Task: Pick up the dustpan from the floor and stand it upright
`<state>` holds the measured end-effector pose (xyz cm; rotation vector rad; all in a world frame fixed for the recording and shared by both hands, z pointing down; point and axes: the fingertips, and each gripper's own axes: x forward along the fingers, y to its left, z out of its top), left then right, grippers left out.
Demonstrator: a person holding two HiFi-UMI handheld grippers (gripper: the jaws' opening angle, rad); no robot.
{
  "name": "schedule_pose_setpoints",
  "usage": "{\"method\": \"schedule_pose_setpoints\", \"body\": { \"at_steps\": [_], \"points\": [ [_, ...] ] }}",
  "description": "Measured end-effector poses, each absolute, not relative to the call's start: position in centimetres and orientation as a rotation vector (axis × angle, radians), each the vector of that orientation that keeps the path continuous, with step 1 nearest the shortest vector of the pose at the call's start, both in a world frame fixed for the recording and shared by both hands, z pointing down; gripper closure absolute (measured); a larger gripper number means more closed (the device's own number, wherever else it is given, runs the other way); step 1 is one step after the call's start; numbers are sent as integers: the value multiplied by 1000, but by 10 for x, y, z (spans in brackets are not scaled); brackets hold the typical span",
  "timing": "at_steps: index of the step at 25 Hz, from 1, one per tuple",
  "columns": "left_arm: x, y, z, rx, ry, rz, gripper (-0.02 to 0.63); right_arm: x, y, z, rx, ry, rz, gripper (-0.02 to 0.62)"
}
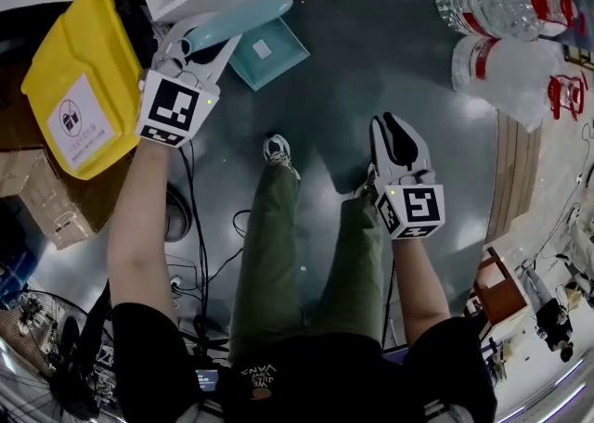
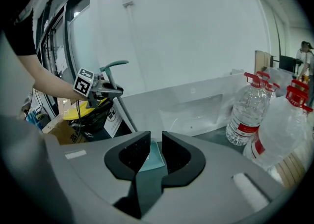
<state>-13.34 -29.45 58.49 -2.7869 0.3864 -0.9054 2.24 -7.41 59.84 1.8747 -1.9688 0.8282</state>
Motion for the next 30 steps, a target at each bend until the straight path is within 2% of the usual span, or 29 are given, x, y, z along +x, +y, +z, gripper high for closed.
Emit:
{"method": "schedule_pose_setpoints", "body": {
  "at_steps": [9, 16, 23, 30],
  "points": [
    [-132, -287, 599, -2724, 497, -1060, 472, 27, -72, 577, 1858, -2001, 802, 520],
    [-145, -278, 591, -2748, 679, -1115, 437, 37, -63, 536, 1846, -2057, 745, 520],
    [-149, -240, 530, -2774, 858, -1012, 436, 52, -53, 485, 1830, -2136, 693, 520],
    [-158, -189, 439, -2869, 1184, -826, 437, 57, -47, 396, 1756, -2293, 575, 520]
  ]
}}
